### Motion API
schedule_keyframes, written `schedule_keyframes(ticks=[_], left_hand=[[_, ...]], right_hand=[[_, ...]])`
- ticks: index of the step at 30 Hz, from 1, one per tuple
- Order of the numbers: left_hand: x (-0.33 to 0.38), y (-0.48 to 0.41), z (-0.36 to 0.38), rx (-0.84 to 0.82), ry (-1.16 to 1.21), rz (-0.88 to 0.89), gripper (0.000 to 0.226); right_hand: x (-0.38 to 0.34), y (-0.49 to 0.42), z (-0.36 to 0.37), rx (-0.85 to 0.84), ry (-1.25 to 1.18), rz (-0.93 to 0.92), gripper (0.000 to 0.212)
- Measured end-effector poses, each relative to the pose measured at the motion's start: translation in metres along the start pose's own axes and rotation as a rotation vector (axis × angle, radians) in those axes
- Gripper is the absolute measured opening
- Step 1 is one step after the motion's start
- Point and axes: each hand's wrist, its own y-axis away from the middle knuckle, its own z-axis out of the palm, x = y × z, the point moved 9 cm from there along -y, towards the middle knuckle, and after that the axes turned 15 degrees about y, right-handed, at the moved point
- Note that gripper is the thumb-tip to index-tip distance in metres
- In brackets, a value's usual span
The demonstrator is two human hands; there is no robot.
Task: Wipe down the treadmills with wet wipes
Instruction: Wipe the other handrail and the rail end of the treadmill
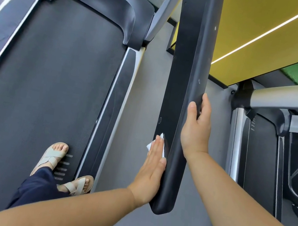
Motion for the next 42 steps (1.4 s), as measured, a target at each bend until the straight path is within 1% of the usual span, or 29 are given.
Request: schedule_keyframes(ticks=[3,5,10,13,16,18,20,23,25,30,34,36,39,42], left_hand=[[0.005,-0.027,-0.01,0.05,0.033,-0.028,0.042],[0.004,-0.035,-0.014,0.067,0.047,-0.04,0.043],[-0.014,0.003,-0.003,0.009,0.081,-0.091,0.05],[-0.018,0.0,-0.007,0.024,0.093,-0.131,0.045],[-0.011,-0.031,-0.019,0.085,0.118,-0.18,0.055],[-0.012,-0.041,-0.023,0.093,0.126,-0.195,0.062],[-0.018,-0.03,-0.019,0.054,0.143,-0.207,0.059],[-0.026,-0.002,-0.011,0.001,0.143,-0.226,0.046],[-0.028,-0.001,-0.011,0.0,0.138,-0.224,0.046],[-0.02,-0.034,-0.023,0.014,0.112,-0.233,0.053],[-0.025,-0.011,-0.015,-0.019,0.143,-0.259,0.052],[-0.027,0.002,-0.01,-0.008,0.127,-0.255,0.051],[-0.026,-0.009,-0.013,0.003,0.118,-0.233,0.052],[-0.02,-0.035,-0.023,0.003,0.076,-0.22,0.062]], right_hand=[[-0.001,0.0,0.0,0.01,-0.008,-0.005,0.049],[0.0,0.0,-0.001,0.013,-0.015,-0.004,0.049],[0.0,0.0,0.0,0.001,-0.017,0.01,0.048],[0.001,0.0,-0.001,0.007,-0.008,0.022,0.048],[0.001,0.001,-0.001,0.016,-0.005,0.026,0.049],[0.001,0.0,-0.001,0.018,0.002,0.032,0.049],[0.001,0.001,-0.002,0.021,0.009,0.039,0.049],[0.001,0.001,-0.002,0.02,0.007,0.051,0.049],[0.0,0.002,-0.002,0.02,0.015,0.052,0.049],[-0.001,0.002,-0.003,0.022,0.033,0.059,0.049],[-0.002,0.002,-0.003,0.019,0.042,0.059,0.048],[-0.002,0.002,-0.003,0.02,0.045,0.055,0.048],[-0.002,0.002,-0.003,0.022,0.042,0.05,0.048],[-0.001,0.002,-0.003,0.032,0.025,0.044,0.049]])
